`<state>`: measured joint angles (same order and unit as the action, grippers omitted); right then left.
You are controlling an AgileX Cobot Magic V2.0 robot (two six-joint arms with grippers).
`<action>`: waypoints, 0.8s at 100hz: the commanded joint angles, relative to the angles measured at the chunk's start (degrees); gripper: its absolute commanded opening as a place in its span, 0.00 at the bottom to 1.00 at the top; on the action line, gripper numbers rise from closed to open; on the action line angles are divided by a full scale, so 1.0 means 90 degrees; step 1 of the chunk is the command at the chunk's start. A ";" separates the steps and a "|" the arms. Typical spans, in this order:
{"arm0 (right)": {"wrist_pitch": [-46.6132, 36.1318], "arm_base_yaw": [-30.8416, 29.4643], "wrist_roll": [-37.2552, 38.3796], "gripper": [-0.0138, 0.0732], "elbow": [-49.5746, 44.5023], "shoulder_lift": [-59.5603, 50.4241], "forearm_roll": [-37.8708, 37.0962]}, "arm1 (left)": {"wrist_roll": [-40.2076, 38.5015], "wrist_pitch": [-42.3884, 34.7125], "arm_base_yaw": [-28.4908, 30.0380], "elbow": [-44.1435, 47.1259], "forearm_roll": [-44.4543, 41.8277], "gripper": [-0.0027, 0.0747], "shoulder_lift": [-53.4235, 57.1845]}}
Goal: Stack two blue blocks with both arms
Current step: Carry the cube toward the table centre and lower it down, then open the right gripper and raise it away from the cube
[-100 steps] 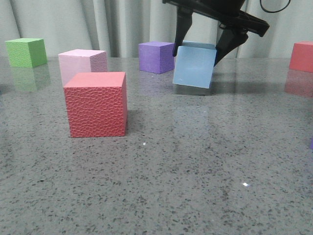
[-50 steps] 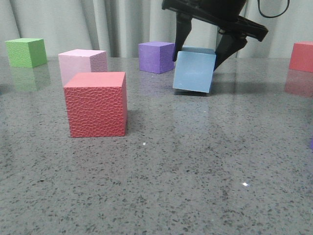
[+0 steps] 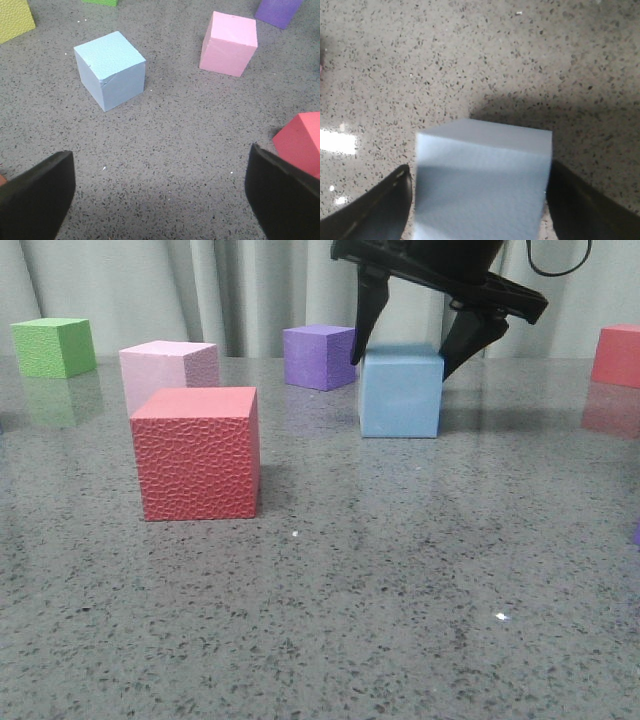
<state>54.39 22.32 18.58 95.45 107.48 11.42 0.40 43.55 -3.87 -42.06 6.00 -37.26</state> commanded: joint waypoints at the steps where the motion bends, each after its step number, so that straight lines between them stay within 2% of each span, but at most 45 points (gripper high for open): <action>1: -0.0248 -0.0004 -0.0106 0.81 0.0200 -0.0321 0.0005 | -0.0045 -0.0387 0.0012 -0.0232 0.0054 0.88 -0.0037; 36: -0.0279 -0.0004 -0.0199 0.81 0.0287 -0.0340 0.0016 | -0.0045 -0.0387 0.0012 -0.0232 0.0054 0.88 -0.0037; 55: 0.0123 -0.0004 -0.0199 0.81 0.0940 -0.0340 -0.0052 | -0.0045 -0.0387 0.0012 -0.0232 0.0054 0.88 -0.0037; 80: 0.0903 -0.0004 -0.0237 0.80 0.1912 -0.0349 -0.0574 | -0.0045 -0.0387 0.0012 -0.0232 0.0054 0.88 -0.0037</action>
<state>62.24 22.32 17.60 109.09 107.48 8.06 0.40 43.62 -3.87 -42.06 6.00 -37.26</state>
